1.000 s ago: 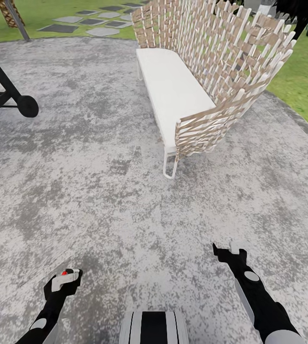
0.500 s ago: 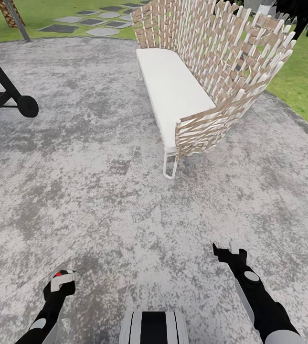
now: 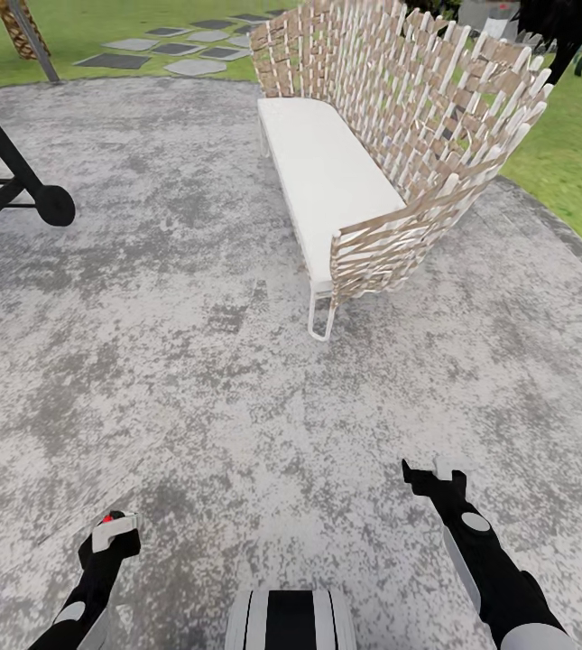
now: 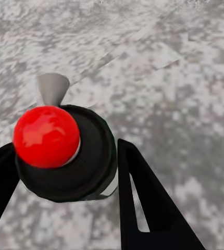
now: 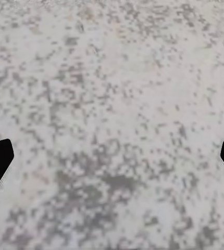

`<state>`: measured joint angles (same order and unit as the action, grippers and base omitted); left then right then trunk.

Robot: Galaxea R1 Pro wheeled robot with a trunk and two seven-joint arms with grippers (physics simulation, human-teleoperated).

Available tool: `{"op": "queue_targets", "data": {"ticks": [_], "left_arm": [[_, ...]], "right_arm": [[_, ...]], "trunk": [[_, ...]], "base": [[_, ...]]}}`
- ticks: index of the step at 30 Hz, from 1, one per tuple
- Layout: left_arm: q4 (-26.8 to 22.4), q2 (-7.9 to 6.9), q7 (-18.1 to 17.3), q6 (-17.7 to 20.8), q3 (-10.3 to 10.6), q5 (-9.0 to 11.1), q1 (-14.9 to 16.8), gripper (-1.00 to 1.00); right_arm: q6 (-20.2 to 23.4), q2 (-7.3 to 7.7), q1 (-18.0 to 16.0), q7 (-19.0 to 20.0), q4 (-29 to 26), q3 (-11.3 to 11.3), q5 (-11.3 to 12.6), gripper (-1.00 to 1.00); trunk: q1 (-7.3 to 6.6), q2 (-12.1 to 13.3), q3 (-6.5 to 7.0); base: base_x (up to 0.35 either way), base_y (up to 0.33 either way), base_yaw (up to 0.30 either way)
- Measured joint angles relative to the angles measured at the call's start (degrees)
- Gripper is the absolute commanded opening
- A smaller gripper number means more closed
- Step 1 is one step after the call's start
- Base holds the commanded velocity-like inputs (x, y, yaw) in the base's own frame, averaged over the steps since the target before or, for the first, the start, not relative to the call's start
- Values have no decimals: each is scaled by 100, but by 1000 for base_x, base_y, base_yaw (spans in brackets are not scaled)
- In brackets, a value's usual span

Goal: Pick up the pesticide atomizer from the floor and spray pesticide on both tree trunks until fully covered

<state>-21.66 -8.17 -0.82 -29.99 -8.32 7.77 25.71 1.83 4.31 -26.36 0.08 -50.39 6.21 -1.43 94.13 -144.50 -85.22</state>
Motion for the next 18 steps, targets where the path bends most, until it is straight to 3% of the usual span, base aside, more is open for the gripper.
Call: {"op": "queue_targets", "data": {"ticks": [18], "left_arm": [[-62, 9, -38, 9, 8, -14, -15, -100]], "right_arm": [[0, -5, 0, 2, 5, -3, 0, 100]], "trunk": [[-44, 23, 377]], "base": [[0, 0, 0]]}}
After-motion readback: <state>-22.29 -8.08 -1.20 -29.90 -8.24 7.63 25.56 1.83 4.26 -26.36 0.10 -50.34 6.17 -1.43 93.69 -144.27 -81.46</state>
